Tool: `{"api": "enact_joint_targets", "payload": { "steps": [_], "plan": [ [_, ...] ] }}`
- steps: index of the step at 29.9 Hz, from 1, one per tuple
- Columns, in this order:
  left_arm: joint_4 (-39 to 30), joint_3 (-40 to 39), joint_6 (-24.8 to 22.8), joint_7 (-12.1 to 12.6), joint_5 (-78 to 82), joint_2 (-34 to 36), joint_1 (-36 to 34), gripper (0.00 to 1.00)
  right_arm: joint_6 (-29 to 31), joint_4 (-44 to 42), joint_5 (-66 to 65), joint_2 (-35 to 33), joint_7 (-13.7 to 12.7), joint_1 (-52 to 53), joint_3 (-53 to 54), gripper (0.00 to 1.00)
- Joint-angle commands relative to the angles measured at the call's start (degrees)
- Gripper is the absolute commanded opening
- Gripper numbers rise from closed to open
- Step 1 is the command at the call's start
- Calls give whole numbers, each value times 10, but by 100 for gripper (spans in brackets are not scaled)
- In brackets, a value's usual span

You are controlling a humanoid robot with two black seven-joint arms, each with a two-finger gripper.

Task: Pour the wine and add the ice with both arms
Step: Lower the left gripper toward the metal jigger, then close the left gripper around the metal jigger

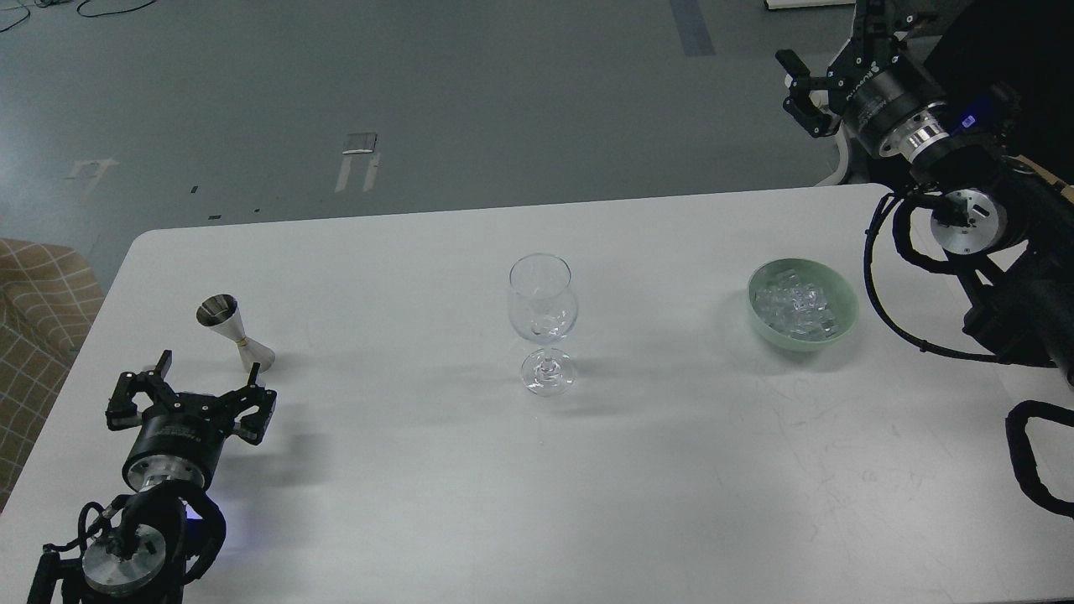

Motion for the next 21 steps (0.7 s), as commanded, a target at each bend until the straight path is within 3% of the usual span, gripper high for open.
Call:
{"api": "enact_joint_targets", "payload": {
  "steps": [1,21],
  "plan": [
    [22,-1,1,-5,0,-1,-24,99,0,0,0,0,0,-1,0,100],
    [120,3,11,-25,2,3,-93,98,-1,4,0,-3,0,-8,-1,100]
  ]
}}
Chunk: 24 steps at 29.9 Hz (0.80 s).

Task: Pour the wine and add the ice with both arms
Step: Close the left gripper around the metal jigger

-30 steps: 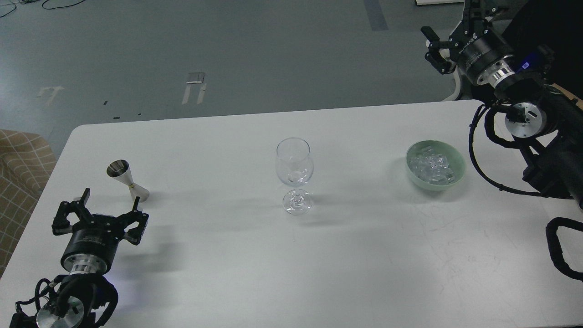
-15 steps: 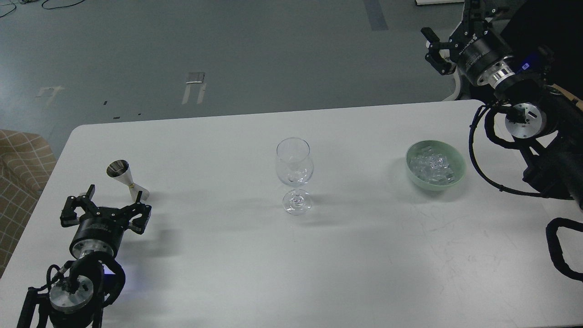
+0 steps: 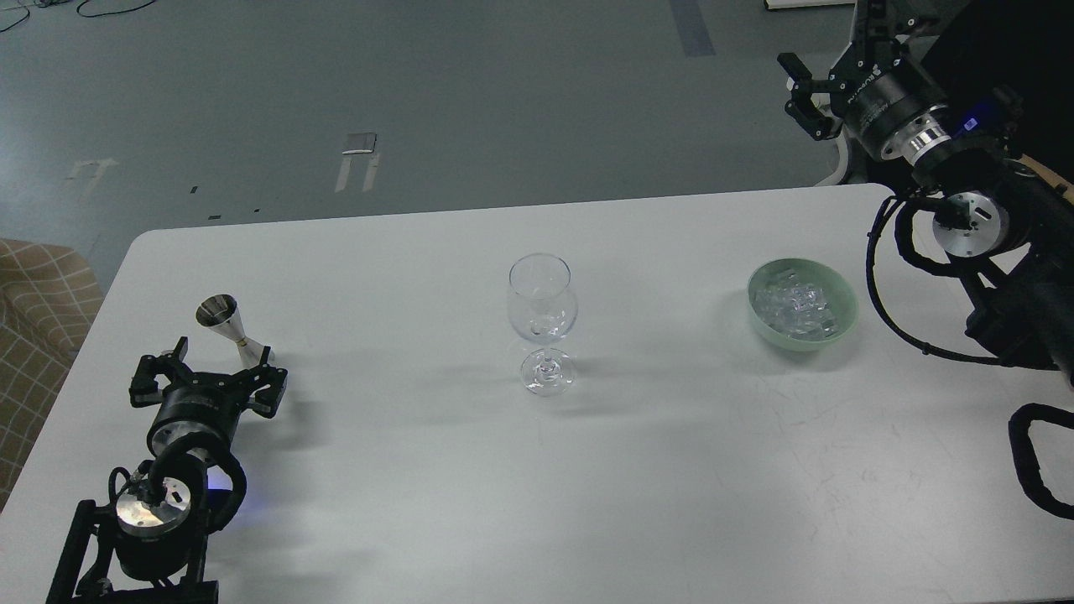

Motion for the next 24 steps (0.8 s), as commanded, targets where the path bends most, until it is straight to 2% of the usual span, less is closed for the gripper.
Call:
{"api": "enact_joint_targets", "payload": {
  "steps": [1,12,16,24],
  "plan": [
    [3,1,-4,-2,1,0,-3,97,0,0,0,1,0,-2,0,100],
    [38,18,-1,-18,4,4,-32,96,0,0,0,2,-1,-2,-1,100],
    [45,19,-4,-19,6,4,-39,90,0,0,0,2,-1,-2,-1,100],
    [53,22,-14,-19,8,5,-42,87,0,0,0,1,-1,-3,-1,100]
  ]
}}
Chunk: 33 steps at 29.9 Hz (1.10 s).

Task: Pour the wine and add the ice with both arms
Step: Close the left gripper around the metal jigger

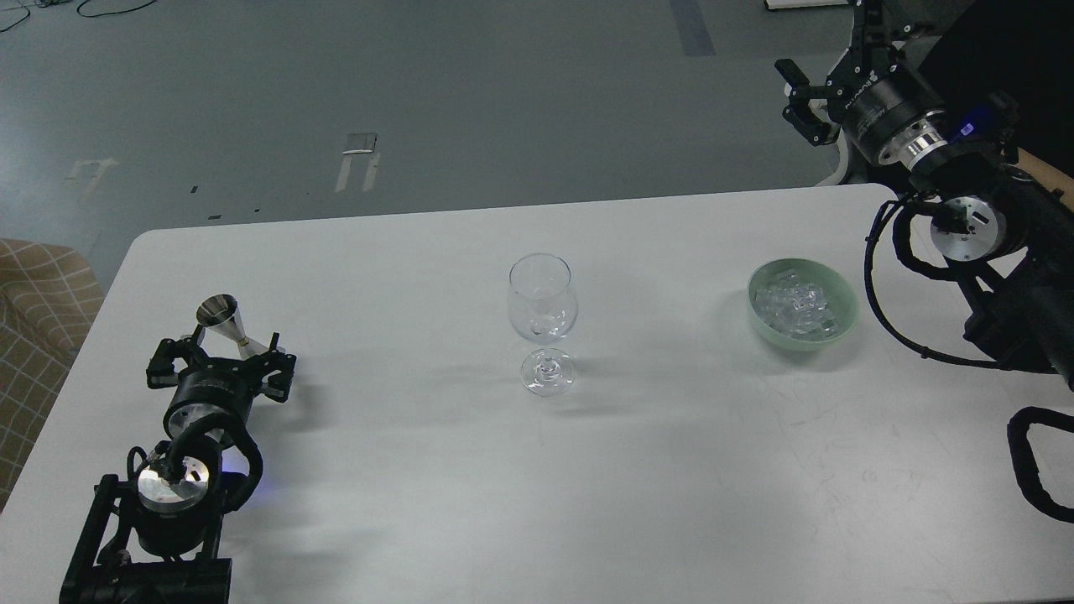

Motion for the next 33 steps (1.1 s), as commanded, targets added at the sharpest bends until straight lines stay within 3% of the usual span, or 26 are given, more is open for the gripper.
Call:
{"api": "enact_joint_targets", "payload": {
  "steps": [1,4,7,23,33],
  "plan": [
    [8,1,-10,-2,2,0,-2,85,0,0,0,0,0,0,0,100],
    [16,1,-28,-14,2,0,-5,75,0,0,0,1,0,0,0,100],
    [30,1,-36,-18,2,0,-11,73,0,0,0,2,0,-3,0,100],
    [65,2,-39,-20,3,0,-30,77,0,0,0,2,-1,-4,0,100],
    [91,10,-76,-30,2,2,-42,49,0,0,0,2,-1,-4,0,100]
  ]
}}
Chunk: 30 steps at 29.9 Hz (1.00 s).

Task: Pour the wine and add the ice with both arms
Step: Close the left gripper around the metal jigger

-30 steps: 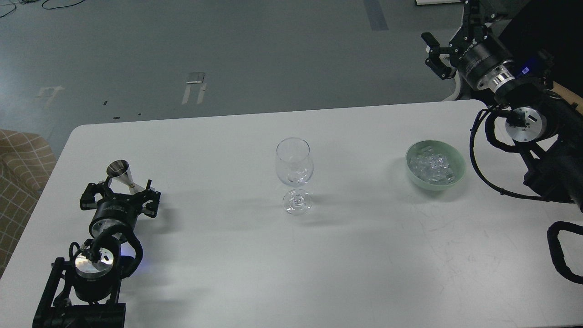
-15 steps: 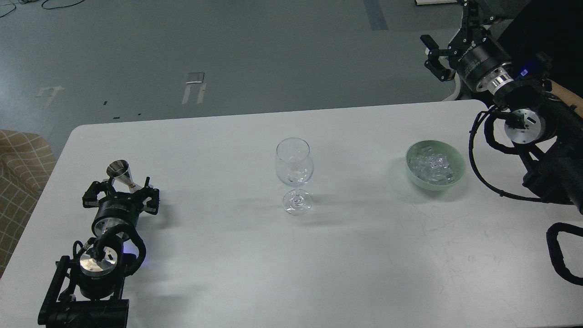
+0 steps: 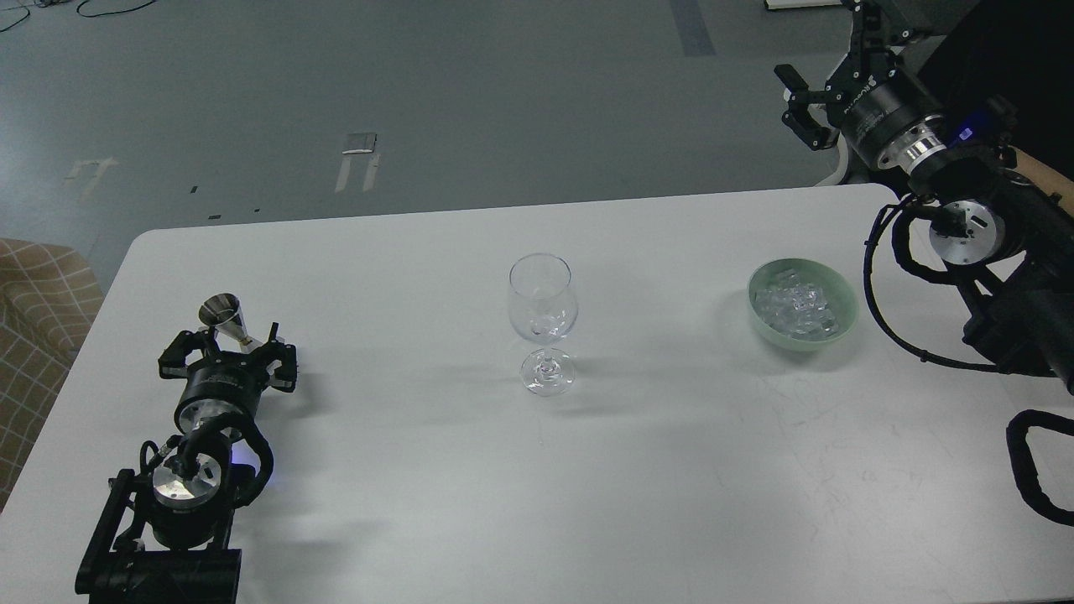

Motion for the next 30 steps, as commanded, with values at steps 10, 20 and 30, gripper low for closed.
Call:
{"api": "enact_joint_targets", "payload": {
  "steps": [10,20,30],
  "plan": [
    [28,1,-8,-1,0,1,-18,49,0,0,0,0,0,1,1,100],
    [52,0,-34,0,-3,1,-21,40,0,0,0,0,0,1,1,100],
    [67,0,-35,-1,-5,1,-34,36,0,0,0,0,0,0,0,100]
  ]
}}
